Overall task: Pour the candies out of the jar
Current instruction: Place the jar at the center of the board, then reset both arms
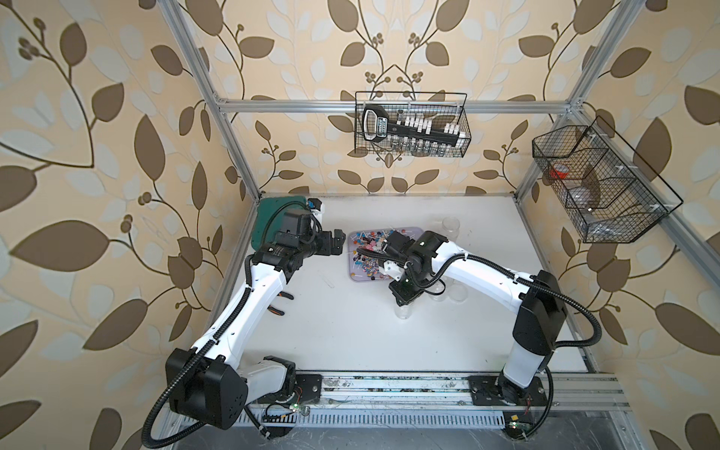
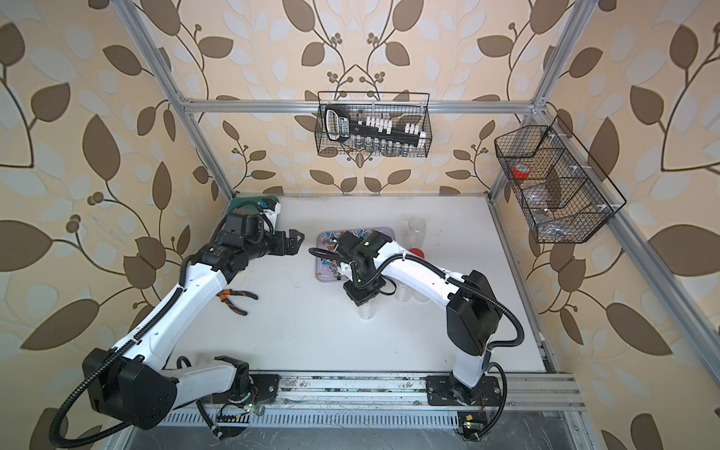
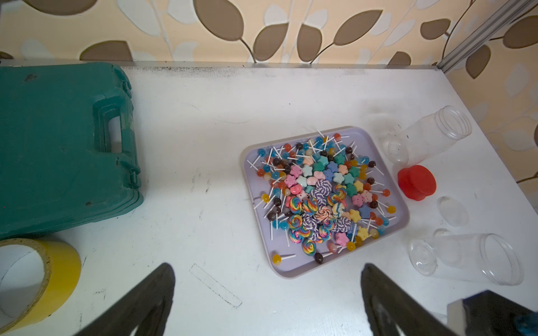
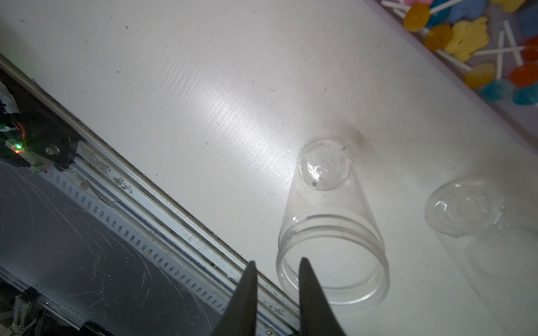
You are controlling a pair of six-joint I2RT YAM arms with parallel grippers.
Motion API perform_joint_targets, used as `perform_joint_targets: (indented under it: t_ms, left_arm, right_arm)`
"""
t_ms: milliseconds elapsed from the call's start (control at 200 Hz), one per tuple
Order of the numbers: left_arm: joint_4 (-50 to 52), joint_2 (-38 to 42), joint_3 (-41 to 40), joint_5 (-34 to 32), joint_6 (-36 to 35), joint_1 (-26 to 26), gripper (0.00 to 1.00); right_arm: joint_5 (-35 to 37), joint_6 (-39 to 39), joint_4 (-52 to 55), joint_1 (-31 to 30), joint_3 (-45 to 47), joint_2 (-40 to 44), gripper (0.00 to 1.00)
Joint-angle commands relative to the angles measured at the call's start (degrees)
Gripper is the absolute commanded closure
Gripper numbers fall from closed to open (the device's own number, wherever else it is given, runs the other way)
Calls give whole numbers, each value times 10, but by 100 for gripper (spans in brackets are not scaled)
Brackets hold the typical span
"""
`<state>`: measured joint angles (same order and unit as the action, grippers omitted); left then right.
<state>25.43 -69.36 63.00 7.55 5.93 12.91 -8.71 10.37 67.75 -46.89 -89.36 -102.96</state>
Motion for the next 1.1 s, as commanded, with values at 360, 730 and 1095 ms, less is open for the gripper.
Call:
perform_joint_targets:
  t_ms: [360,730,1095]
  left_arm:
    - [-65,32,-30,-16,3,-16,1]
    - [-250,55,-174,-94,-1,-102,1]
    - [-398,-9,-280,-126,-41,-118,1]
  right_arm:
    - [97,-9,46,44,-158,38,38]
    - [29,-1,-246,313,6,207,1]
    - [68,45,-504,420,231,291,1]
